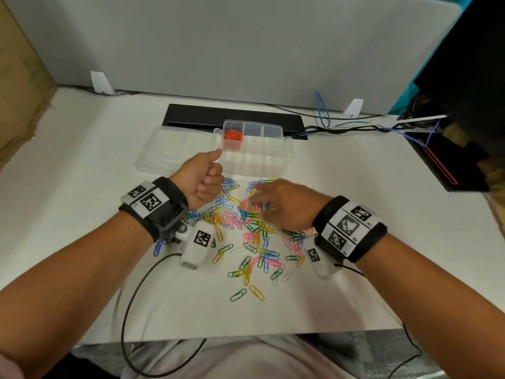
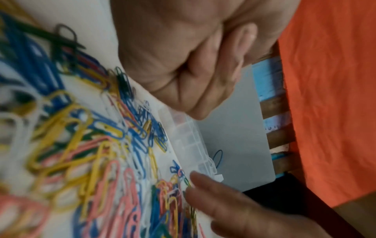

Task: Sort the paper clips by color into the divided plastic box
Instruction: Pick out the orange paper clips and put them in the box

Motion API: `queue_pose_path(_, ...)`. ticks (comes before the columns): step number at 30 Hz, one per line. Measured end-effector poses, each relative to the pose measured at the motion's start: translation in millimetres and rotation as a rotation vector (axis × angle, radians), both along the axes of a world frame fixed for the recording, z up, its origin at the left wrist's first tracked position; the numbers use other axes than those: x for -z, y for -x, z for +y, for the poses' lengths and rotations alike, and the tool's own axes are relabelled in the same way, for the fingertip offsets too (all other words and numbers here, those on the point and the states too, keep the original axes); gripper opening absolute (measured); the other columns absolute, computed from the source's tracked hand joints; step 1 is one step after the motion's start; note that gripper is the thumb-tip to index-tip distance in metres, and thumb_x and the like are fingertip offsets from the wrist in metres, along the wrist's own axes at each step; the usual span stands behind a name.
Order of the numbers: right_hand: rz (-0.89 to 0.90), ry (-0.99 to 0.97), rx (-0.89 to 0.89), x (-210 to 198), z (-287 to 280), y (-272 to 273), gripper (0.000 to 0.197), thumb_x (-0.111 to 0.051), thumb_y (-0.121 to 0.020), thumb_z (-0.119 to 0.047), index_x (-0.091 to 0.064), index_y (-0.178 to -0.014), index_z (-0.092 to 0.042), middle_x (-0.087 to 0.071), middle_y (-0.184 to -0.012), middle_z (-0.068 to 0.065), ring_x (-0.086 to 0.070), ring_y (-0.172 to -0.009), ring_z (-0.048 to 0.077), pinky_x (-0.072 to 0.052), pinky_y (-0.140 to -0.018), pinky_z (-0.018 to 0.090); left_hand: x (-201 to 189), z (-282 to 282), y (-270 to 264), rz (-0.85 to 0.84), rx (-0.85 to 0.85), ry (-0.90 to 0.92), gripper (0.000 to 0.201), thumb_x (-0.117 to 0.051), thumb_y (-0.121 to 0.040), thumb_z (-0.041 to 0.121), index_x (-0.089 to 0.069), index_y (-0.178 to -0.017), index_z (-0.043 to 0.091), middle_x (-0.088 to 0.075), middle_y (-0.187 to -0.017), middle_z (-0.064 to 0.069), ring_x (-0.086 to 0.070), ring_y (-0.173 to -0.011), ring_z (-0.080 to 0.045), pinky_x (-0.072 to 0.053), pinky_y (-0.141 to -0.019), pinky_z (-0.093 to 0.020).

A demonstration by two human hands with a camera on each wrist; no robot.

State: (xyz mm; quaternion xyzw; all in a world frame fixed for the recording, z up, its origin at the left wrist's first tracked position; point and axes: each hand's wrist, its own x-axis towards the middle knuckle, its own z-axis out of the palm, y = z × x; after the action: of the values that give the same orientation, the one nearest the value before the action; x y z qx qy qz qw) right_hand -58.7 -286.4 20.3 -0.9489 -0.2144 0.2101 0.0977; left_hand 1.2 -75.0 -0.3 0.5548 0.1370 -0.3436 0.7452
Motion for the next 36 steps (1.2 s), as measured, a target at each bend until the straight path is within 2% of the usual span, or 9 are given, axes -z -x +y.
queue_pose_path(2, 0.087, 0.076, -0.06, 4.5, 0.4, 7.8, 0.046, -0.051, -0.1, -0.034, -0.049, -0.144, -0.022, -0.036, -0.155, 0.004, -0.03, -0.144, 0.023, -0.027, -0.116, 0.036, -4.3, 1.4, 3.4, -0.025, 0.024, -0.015, 0.064, -0.037, -0.099, 0.049, -0.029, -0.042, 0.021, -0.02, -0.036, 0.005, -0.016, -0.026, -0.008, -0.007, -0.034, -0.011)
queue_pose_path(5, 0.011, 0.036, 0.044, 2.4, -5.6, 5.5, 0.045, -0.053, -0.099, -0.036, -0.052, -0.141, -0.022, -0.04, -0.153, 0.005, -0.033, -0.143, 0.025, -0.031, -0.115, 0.039, -10.9, 1.3, 4.4, -0.078, 0.009, -0.029, 0.059, -0.041, -0.096, 0.042, -0.025, -0.043, 0.022, -0.018, -0.038, 0.005, -0.013, -0.029, -0.01, -0.006, -0.038, -0.014)
queue_pose_path(7, 0.007, -0.002, 0.1, -1.0, -5.7, 6.5, 0.054, -0.055, -0.097, -0.045, -0.043, -0.148, -0.032, -0.027, -0.161, 0.0, -0.022, -0.149, 0.02, -0.023, -0.12, 0.038, -9.9, 0.3, 5.2, -0.096, -0.014, -0.041, 0.055, -0.044, -0.094, 0.038, -0.024, -0.044, 0.022, -0.018, -0.04, 0.006, -0.013, -0.031, -0.01, -0.005, -0.04, -0.016)
queue_pose_path(11, 0.173, 0.152, -0.028, 2.9, -3.4, 16.3, 0.069, -0.051, -0.092, -0.063, -0.03, -0.152, -0.038, -0.006, -0.166, -0.008, -0.007, -0.152, 0.014, -0.011, -0.124, 0.037, -4.2, -1.7, 7.2, -0.106, -0.056, -0.063, 0.05, -0.045, -0.092, 0.035, -0.024, -0.048, 0.023, -0.018, -0.042, 0.006, -0.012, -0.032, -0.011, -0.005, -0.042, -0.018)
queue_pose_path(17, 0.059, -0.163, 0.13, -3.2, -12.8, 15.1, 0.056, -0.06, -0.093, -0.05, -0.049, -0.144, -0.032, -0.036, -0.156, -0.009, -0.034, -0.142, 0.009, -0.025, -0.117, 0.025, -22.7, -1.5, -19.8, -0.156, -0.166, 0.003, 0.042, -0.04, -0.095, 0.034, -0.033, -0.055, 0.024, -0.02, -0.046, 0.007, -0.013, -0.033, -0.009, -0.006, -0.041, -0.017)
queue_pose_path(22, -0.004, -0.305, 0.201, 7.7, -23.8, 11.4, 0.048, -0.063, -0.091, -0.049, -0.058, -0.135, -0.03, -0.054, -0.142, -0.01, -0.05, -0.128, 0.008, -0.038, -0.111, 0.032, -50.3, -21.2, -72.8, -0.278, -0.358, 0.005, 0.039, -0.039, -0.093, 0.024, -0.028, -0.055, 0.026, -0.023, -0.048, 0.007, -0.015, -0.036, -0.01, -0.012, -0.034, -0.017)
queue_pose_path(27, -0.048, -0.449, 0.279, 15.0, -40.7, 14.4, 0.041, -0.066, -0.09, -0.043, -0.063, -0.128, -0.03, -0.06, -0.13, -0.011, -0.055, -0.119, 0.004, -0.042, -0.107, 0.03, -61.5, -45.1, -111.8, -0.325, -0.455, -0.045, 0.038, -0.043, -0.092, 0.02, -0.037, -0.054, 0.022, -0.032, -0.049, 0.004, -0.019, -0.036, -0.011, -0.015, -0.035, -0.018)
queue_pose_path(32, -0.078, -0.516, 0.329, 26.0, -60.9, 21.8, 0.035, -0.067, -0.089, -0.041, -0.066, -0.123, -0.031, -0.062, -0.125, -0.014, -0.057, -0.115, 0.002, -0.046, -0.102, 0.033, -50.9, -58.5, -131.9, -0.303, -0.516, -0.089, 0.04, -0.044, -0.093, 0.021, -0.045, -0.053, 0.019, -0.043, -0.049, 0.003, -0.039, -0.042, -0.014, -0.034, -0.047, -0.023)
queue_pose_path(36, -0.067, -0.594, 0.388, 30.6, -72.3, 25.3, 0.028, -0.07, -0.089, -0.036, -0.067, -0.117, -0.036, -0.064, -0.121, -0.019, -0.058, -0.113, -0.001, -0.048, -0.1, 0.032, -36.6, -64.8, -140.1, -0.282, -0.516, -0.192, 0.037, -0.042, -0.096, 0.022, -0.057, -0.063, 0.013, -0.053, -0.058, 0.0, -0.05, -0.052, -0.014, -0.039, -0.056, -0.025)
